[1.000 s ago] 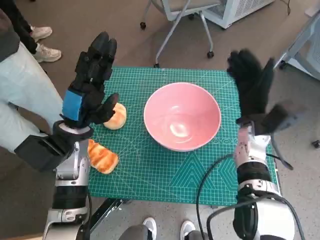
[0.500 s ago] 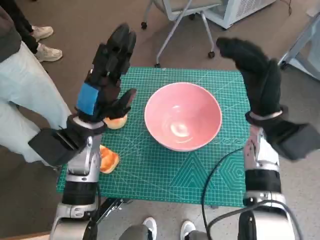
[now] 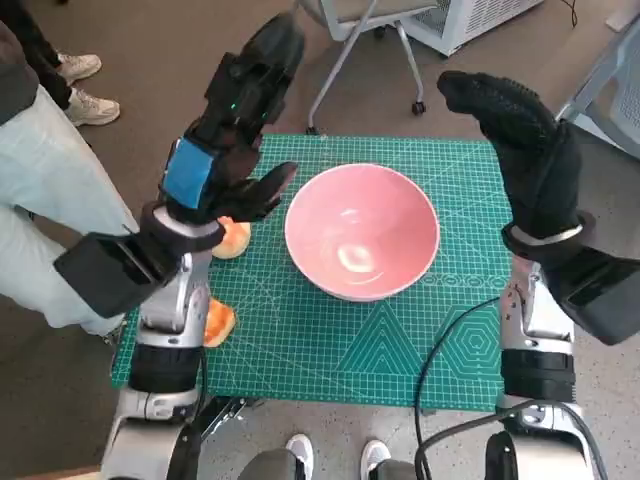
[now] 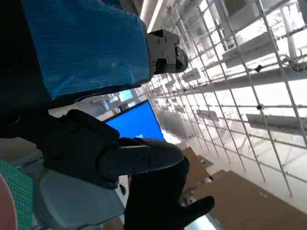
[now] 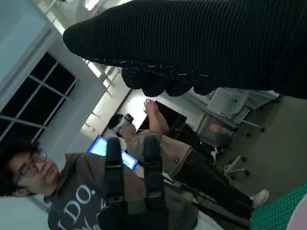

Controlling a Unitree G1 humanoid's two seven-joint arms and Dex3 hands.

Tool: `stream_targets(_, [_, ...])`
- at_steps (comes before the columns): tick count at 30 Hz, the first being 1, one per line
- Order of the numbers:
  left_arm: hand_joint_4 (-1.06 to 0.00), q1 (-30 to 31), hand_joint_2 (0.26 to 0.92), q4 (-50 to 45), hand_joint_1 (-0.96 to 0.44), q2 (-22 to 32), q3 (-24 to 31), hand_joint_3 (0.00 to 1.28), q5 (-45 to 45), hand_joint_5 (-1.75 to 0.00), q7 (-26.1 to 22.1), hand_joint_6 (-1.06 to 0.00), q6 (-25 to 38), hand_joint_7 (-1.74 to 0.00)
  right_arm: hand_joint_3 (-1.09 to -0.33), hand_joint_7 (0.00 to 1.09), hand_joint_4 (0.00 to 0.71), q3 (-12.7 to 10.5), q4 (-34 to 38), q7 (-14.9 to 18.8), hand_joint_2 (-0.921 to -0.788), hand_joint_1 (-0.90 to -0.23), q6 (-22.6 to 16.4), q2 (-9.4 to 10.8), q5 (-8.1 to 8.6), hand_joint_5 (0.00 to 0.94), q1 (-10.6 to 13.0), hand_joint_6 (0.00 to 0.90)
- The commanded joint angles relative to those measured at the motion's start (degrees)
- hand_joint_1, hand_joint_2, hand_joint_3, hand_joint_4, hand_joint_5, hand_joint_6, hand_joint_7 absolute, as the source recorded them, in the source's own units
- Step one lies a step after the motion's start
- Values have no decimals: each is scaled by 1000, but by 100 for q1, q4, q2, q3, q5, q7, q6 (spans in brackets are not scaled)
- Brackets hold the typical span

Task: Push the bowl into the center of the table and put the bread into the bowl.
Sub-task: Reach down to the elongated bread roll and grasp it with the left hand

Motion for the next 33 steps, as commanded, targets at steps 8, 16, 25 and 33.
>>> stream_targets(8, [-81,-37,921,-65,-683,771,142,382,231,-12,-436,1,-114,-415,-710,554,173,107,-144,-113,-921,-664,141,35,4,2,226,6])
stream_targets(16, [-129,530,746,-1468,-312,3107,211,72,1691,-19,-1166,-42,1559,-367,-707,558,172,100,-238,-163,-921,-667,153,6,5,2,332,2])
stream_targets(25, [-191,1337,720,-2639,-54,4325,495,14,1980,-4,-1892,-342,3100,-84,-704,560,176,40,-166,-206,-921,-663,108,-48,-16,3,352,3])
stream_targets(33, [-204,2051,728,-3205,14,4810,473,13,2090,-4,-2179,-383,3450,-45,-703,556,177,53,-16,-261,-921,-660,97,-29,-25,3,253,6])
